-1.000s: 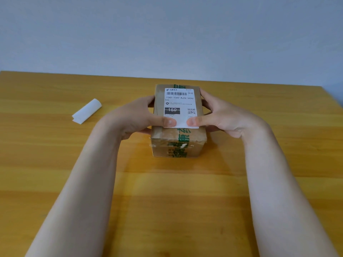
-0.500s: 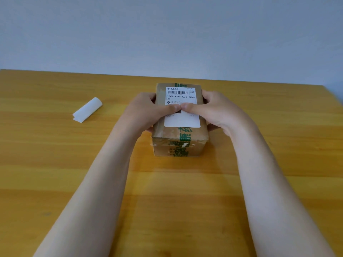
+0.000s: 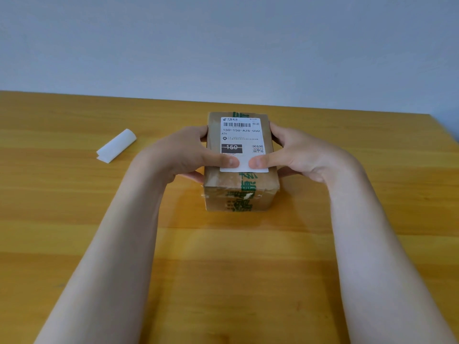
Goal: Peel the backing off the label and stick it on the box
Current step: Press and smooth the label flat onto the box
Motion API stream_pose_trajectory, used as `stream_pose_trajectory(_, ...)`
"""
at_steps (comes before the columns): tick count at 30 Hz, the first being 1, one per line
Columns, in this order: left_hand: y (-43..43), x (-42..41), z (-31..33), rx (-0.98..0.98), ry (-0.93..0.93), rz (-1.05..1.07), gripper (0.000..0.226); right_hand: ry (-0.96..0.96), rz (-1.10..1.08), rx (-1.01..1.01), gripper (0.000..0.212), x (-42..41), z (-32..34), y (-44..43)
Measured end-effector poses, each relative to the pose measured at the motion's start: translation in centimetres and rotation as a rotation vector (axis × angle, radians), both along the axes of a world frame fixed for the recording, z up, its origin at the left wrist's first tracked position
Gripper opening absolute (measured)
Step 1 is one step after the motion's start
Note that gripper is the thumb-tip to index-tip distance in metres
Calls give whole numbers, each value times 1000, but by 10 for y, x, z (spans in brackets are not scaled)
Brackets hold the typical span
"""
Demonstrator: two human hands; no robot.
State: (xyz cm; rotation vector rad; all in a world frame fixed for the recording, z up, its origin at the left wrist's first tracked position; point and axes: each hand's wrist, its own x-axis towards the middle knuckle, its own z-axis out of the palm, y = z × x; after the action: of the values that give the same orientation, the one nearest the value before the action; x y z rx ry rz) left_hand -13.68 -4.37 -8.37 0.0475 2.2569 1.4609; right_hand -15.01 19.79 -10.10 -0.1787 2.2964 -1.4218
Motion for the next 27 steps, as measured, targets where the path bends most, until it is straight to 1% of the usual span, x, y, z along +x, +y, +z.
stream_pose_trajectory(3,-3,0,1,-2,1,-49,61,-15,68,-25,118,-1,-2,6)
stream_pose_trajectory(8,-8,1,2,10,-32,-130,72,-48,145,-90,120,0,-3,12)
stream_pose_trajectory(10,-9,2,3,4,-37,-144,71,-55,153,-78,119,0,-3,13)
stream_pose_trajectory(11,-8,1,3,-3,-30,-137,67,-48,133,-59,117,1,-3,12)
stream_pose_trajectory(12,-6,2,3,-11,-16,-118,59,-35,91,-39,110,2,-1,9)
stream_pose_trajectory(13,-3,2,3,-20,1,-85,46,-20,30,-19,94,3,1,4)
stream_pose_trajectory(15,6,3,4,-42,25,32,25,4,-120,3,49,5,6,-9)
stream_pose_trajectory(16,10,3,4,-53,27,99,24,17,-177,17,37,6,7,-13)
stream_pose_trajectory(19,21,1,1,-121,53,221,39,38,-233,63,34,7,6,-21)
stream_pose_trajectory(22,26,-1,-4,-224,124,216,47,49,-241,52,29,9,8,-25)
stream_pose_trajectory(24,26,-1,-5,-240,126,216,45,59,-249,40,25,9,8,-27)
stream_pose_trajectory(27,22,-2,-4,-167,91,247,38,67,-222,34,15,9,7,-31)
